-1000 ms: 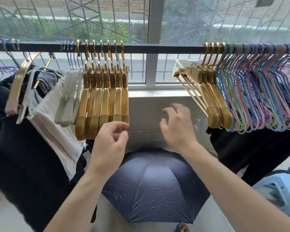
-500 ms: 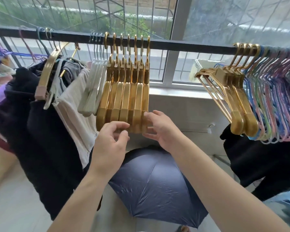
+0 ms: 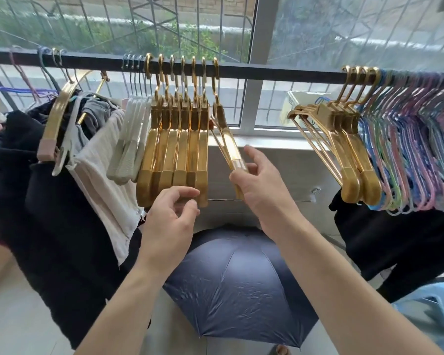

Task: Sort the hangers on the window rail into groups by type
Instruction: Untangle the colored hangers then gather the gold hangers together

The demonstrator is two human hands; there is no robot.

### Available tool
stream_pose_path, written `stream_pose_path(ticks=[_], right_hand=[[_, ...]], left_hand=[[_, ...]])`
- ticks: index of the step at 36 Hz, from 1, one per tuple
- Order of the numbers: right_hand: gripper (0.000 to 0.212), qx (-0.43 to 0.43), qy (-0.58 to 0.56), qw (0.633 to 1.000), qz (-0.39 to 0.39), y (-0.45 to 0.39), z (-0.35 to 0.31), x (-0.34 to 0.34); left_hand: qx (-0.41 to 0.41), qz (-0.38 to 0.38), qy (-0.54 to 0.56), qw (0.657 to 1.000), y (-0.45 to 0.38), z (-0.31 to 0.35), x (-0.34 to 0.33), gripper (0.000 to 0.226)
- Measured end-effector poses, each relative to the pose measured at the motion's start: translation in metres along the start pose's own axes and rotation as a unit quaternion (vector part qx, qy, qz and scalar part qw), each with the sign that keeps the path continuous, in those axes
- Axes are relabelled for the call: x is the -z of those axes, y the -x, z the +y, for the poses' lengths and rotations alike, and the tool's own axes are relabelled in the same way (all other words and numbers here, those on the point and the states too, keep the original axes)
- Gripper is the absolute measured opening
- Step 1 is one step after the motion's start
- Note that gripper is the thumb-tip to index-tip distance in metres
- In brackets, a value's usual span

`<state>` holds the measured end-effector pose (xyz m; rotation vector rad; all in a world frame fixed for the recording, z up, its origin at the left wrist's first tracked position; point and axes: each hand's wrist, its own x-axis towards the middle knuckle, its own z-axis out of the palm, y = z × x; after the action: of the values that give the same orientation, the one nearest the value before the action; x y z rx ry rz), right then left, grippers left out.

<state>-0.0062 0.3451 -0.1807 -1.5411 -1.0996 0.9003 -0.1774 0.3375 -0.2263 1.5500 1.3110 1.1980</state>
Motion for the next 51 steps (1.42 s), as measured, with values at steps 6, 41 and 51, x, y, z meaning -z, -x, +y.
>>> stream_pose_path(ticks=[6, 41, 51], right_hand=[[0.047, 0.206, 0.201, 0.942, 0.173, 0.011, -0.01, 0.01], [0.033, -0.261, 0.127, 0.955, -0.055, 0.027, 0.163, 0.062], [0.03, -0.296, -0.105, 0.941, -0.13, 0.037, 0.192, 0.116]], left_hand=[[-0.007, -0.011, 0.003, 1.0, 0.002, 0.005, -0.003, 0.019], [0.407, -0.241, -0.083, 0.877, 0.076, -0.201, -0.015, 0.04], [0.472, -0.419, -0.101, 0.769, 0.086, -0.245, 0.058, 0.032]])
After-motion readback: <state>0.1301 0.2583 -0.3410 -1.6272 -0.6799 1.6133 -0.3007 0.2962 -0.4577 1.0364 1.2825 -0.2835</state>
